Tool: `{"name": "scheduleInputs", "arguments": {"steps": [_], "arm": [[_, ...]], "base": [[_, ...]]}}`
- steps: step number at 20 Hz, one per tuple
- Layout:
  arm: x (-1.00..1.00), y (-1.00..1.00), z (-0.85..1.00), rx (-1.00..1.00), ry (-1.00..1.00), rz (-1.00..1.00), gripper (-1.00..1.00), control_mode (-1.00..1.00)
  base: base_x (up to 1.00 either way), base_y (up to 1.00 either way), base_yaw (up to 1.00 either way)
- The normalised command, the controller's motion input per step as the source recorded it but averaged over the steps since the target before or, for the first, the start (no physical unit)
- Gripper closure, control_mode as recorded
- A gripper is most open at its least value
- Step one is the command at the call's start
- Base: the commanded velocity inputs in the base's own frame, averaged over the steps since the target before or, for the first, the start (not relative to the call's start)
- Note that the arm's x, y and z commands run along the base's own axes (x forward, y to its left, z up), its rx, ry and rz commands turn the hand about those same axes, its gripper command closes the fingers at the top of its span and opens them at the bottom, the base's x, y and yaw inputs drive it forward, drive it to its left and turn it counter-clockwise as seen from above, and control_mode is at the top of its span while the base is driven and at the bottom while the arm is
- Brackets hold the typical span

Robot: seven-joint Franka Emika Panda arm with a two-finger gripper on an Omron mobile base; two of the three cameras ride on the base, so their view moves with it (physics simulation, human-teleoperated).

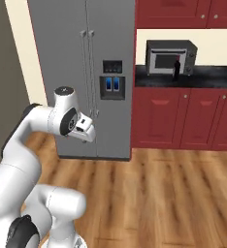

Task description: There is a wine glass and glass cup on the dining counter. Place the wine bottle next to the wine glass and the juice bottle next to the glass cup.

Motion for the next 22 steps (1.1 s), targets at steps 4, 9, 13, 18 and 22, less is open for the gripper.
{"name": "scheduleInputs", "arguments": {"steps": [4, 9, 13, 18, 22], "arm": [[0.00, 0.00, 0.00, 0.00, 0.00, 0.00, -1.00, 1.00], [0.00, 0.00, 0.00, 0.00, 0.00, 0.00, -1.00, 1.00], [0.00, 0.00, 0.00, 0.00, 0.00, 0.00, -1.00, 1.00], [0.00, 0.00, 0.00, 0.00, 0.00, 0.00, -1.00, 1.00], [0.00, 0.00, 0.00, 0.00, 0.00, 0.00, -1.00, 1.00]], "base": [[0.68, 0.00, -0.32], [0.67, 0.00, -0.32], [0.67, 0.00, -0.32], [0.67, 0.00, -0.31], [0.67, 0.00, -0.30]]}}
